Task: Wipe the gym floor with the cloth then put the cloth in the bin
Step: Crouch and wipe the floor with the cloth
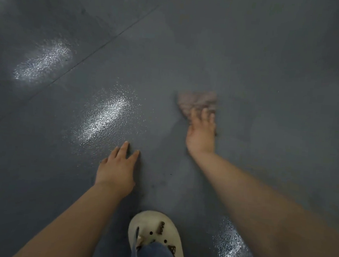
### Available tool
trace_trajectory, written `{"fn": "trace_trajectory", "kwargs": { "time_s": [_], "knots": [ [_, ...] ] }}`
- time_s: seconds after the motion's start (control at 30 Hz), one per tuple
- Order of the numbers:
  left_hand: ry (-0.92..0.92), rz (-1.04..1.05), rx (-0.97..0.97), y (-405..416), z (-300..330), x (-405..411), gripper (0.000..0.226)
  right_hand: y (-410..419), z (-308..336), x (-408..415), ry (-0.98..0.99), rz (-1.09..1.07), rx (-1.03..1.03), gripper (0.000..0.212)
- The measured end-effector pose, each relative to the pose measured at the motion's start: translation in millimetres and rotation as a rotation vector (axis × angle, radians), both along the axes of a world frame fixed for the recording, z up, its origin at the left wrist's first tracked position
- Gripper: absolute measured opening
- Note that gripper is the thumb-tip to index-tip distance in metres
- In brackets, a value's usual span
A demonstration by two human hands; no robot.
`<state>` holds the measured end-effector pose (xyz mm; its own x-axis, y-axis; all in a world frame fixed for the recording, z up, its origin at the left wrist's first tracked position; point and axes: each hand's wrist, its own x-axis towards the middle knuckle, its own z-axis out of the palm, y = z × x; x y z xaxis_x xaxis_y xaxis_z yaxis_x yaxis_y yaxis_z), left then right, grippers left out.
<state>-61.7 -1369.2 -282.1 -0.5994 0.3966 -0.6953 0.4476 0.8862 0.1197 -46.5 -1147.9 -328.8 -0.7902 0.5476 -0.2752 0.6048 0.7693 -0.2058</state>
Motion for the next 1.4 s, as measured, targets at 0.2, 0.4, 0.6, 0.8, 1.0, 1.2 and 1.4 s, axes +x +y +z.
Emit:
{"fn": "trace_trajectory", "kwargs": {
  "time_s": [0.2,0.4,0.6,0.8,1.0,1.2,1.4],
  "knots": [
    [0.127,0.223,-0.051,-34,6,9,0.08,-117,-7,47,0.048,0.614,-0.118,0.047],
    [0.08,0.368,-0.128,-82,7,23,0.08,-119,-16,45,-0.003,0.9,-0.116,0.047],
    [0.053,0.456,-0.108,-111,6,37,0.079,-104,-10,-13,0.02,0.459,-0.085,0.05],
    [0.063,0.592,-0.113,-143,5,48,0.084,-174,-1,-17,-0.104,0.664,-0.154,0.058],
    [0.042,0.695,-0.151,-175,1,55,0.091,-222,1,51,-0.041,1.484,-0.15,0.056],
    [-0.033,0.728,-0.214,-205,3,65,0.11,-197,-8,-22,0.132,1.465,-0.067,0.048],
    [-0.042,0.823,-0.233,-214,0,66,0.108,-213,-3,-99,-0.037,0.754,-0.036,0.067]
  ]
}}
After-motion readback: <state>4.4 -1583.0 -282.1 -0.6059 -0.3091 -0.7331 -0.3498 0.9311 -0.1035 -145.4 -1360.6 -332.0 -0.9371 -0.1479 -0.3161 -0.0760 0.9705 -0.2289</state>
